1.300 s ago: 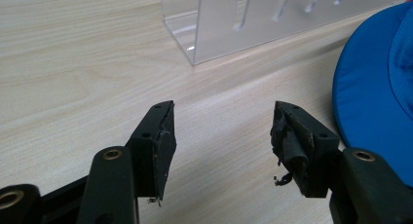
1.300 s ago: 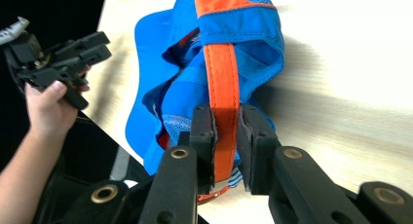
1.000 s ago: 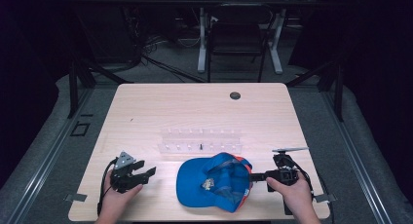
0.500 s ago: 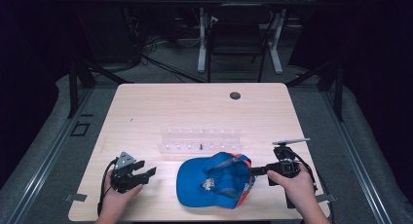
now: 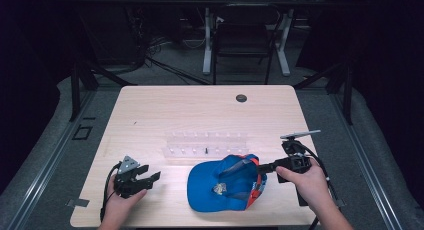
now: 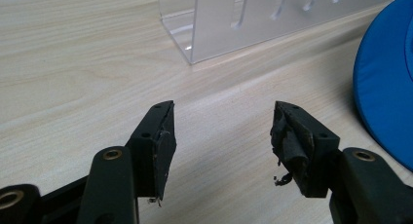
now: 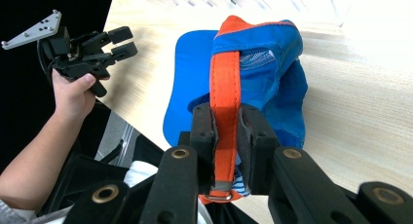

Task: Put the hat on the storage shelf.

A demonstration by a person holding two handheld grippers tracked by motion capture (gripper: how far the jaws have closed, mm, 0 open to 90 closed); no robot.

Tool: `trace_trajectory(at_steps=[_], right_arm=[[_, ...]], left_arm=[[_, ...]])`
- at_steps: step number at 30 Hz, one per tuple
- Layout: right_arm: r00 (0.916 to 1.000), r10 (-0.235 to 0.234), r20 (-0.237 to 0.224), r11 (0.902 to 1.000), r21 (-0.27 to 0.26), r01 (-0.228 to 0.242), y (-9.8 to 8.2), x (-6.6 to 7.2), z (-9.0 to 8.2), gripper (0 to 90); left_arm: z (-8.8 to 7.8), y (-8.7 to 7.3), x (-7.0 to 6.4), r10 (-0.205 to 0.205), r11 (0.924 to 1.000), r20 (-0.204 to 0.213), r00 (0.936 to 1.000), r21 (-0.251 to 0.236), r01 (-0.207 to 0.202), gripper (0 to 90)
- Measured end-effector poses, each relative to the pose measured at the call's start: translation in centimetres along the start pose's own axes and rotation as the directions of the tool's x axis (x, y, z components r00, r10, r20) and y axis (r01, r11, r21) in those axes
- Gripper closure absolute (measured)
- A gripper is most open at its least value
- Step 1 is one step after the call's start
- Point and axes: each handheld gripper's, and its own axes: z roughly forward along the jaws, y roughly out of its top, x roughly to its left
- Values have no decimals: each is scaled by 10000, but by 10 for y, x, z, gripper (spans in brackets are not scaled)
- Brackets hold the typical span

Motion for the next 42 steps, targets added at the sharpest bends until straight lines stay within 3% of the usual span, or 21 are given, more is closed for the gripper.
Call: trace_trajectory(at_steps=[6,12,31,42], right_arm=[[9999,37,-160,10000,69,-36,6,8,-6,780],[9982,37,-599,10000,61,-33,14,16,-15,780],[9970,-544,-558,9984,-185,535,32,46,-35,780],[9963,-629,-592,9980,-14,630,40,61,-40,781]], left_arm=[[0,0,0,34,10000,-2,10000,-6,-34,423],[0,0,0,39,10000,4,10000,-10,-39,423],[0,0,-1,72,9999,23,10000,84,-72,424],[1,0,-2,53,10000,6,10000,10,-53,424]])
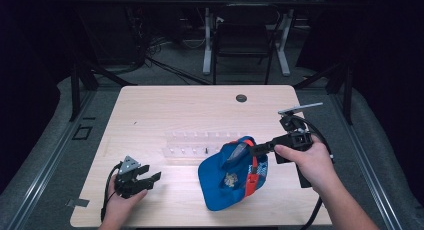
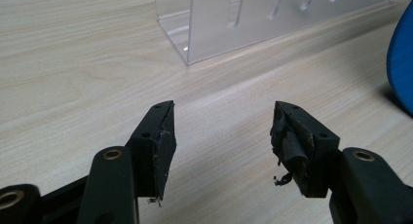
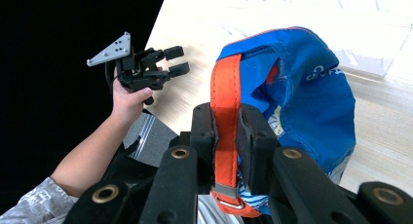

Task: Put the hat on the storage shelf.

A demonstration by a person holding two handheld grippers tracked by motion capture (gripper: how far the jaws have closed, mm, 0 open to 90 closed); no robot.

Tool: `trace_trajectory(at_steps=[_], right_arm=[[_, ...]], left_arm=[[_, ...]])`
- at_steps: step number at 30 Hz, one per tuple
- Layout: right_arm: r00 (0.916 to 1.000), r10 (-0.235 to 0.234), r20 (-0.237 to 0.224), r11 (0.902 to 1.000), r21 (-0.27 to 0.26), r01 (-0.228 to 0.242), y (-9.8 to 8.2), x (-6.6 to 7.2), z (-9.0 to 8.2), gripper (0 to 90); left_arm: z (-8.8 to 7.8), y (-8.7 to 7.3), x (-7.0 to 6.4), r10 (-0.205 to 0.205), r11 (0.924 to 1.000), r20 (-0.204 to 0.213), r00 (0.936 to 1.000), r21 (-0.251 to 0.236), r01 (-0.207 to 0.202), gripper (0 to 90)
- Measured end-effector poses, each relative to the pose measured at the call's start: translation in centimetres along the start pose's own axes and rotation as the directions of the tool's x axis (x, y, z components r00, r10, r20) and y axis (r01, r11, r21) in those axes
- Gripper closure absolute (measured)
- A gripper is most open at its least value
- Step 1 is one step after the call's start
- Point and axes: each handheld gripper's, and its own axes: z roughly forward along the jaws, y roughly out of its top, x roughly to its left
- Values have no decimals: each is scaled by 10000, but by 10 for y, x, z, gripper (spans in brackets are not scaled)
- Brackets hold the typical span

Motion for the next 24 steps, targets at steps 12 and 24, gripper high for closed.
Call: trace_trajectory(at_steps=[12,24], right_arm=[[9979,219,-609,9997,-54,-222,8,9,-8,781],[9937,538,-986,9980,-281,-568,14,12,-19,781]], left_arm=[[0,0,0,21,10000,17,10000,-17,-20,424],[1,0,-1,-35,10000,117,9999,8,35,428]])
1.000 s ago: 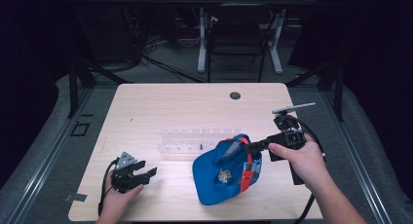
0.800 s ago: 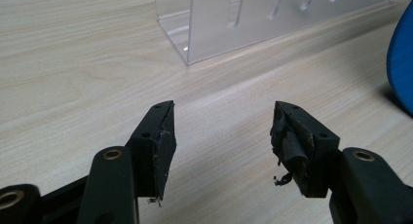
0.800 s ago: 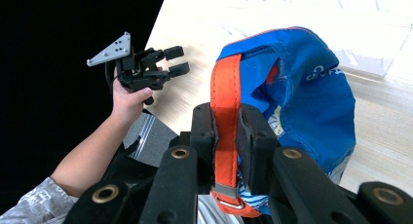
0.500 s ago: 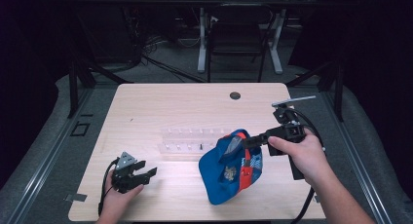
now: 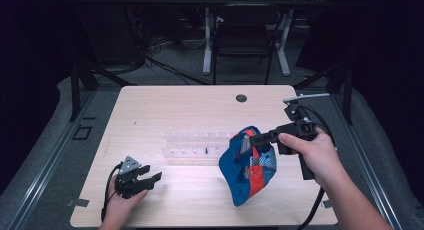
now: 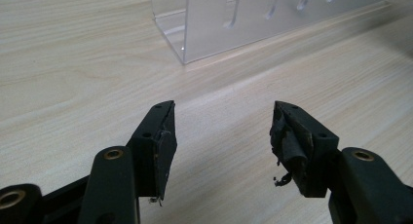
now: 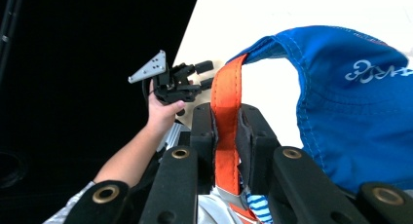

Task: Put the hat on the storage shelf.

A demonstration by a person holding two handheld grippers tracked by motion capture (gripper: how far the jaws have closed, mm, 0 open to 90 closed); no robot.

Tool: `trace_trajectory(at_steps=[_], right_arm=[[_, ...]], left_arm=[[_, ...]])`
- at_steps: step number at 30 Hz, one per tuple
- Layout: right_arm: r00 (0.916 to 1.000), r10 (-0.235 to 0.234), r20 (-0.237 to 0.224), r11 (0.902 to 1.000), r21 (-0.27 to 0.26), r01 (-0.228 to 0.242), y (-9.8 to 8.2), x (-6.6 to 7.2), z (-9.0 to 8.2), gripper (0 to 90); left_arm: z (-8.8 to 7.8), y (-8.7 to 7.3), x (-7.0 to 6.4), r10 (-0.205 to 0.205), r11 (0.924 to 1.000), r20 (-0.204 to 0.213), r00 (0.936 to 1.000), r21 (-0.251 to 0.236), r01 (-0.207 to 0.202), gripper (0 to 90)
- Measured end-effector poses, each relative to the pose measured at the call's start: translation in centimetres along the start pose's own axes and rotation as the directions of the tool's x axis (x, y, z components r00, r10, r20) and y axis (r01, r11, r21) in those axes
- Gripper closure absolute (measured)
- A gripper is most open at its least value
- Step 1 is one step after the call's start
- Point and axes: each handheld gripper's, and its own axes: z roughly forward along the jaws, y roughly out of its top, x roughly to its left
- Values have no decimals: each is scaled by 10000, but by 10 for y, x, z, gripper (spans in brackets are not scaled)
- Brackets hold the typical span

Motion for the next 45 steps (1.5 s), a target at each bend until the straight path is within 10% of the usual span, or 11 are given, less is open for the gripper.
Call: trace_trajectory(at_steps=[45], right_arm=[[9990,115,-430,9966,-816,-149,37,27,-24,782]], left_arm=[[2,1,-5,204,9995,15,9998,244,-204,422]])
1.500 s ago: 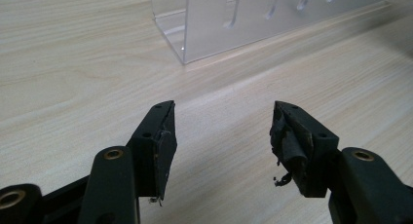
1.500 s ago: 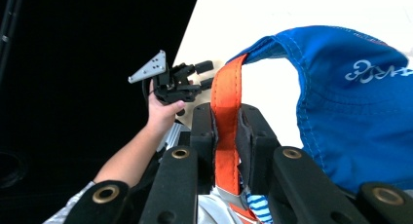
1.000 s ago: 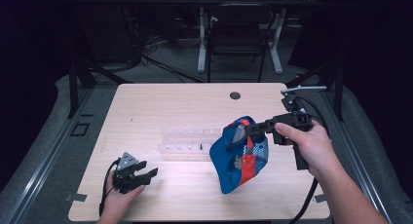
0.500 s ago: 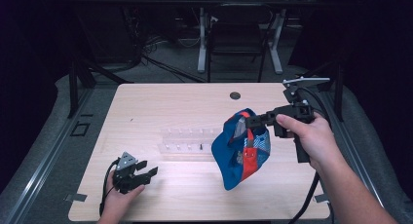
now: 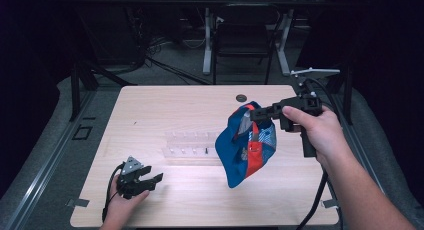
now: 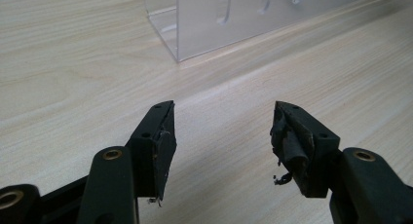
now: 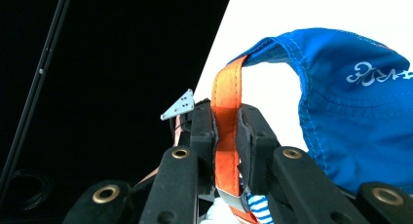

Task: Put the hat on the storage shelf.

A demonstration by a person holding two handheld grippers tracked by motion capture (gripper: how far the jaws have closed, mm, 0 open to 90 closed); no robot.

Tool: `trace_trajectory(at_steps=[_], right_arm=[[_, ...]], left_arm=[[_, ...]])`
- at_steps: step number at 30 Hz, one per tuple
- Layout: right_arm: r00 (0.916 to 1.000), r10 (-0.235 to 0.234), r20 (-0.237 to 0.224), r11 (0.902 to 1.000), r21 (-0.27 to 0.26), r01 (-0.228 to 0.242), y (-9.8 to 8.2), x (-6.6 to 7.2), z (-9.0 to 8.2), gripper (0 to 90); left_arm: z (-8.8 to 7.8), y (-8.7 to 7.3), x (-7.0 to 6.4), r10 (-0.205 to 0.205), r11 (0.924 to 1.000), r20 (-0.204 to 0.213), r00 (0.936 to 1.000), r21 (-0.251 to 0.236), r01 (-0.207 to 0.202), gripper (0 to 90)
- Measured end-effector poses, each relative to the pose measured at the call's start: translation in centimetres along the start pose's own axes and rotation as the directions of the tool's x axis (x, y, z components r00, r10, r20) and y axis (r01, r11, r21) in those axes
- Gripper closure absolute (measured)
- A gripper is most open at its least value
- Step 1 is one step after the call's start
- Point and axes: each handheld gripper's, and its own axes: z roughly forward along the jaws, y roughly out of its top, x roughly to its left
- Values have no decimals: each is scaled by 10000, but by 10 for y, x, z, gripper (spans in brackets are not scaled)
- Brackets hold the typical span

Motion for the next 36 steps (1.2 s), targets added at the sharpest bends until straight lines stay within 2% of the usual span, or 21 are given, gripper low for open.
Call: trace_trajectory(at_steps=[6,16,26,30,36], right_arm=[[10000,-9,48,10000,-56,9,6,4,3,782],[10000,23,-31,9997,-249,-24,16,7,10,782],[9997,98,-225,9988,-474,-109,27,6,21,782],[9995,135,-280,9986,-505,-149,30,6,27,782],[9993,163,-351,9983,-549,-182,34,5,32,782]], left_arm=[[0,0,0,-184,9998,78,9998,34,184,419],[0,0,-2,-114,9999,48,9999,-88,115,408],[-2,3,-10,359,9984,194,9992,-442,-350,464],[-1,5,-14,406,9981,264,9988,-484,-393,471],[-1,11,-24,889,9950,220,9958,-476,-878,471]])
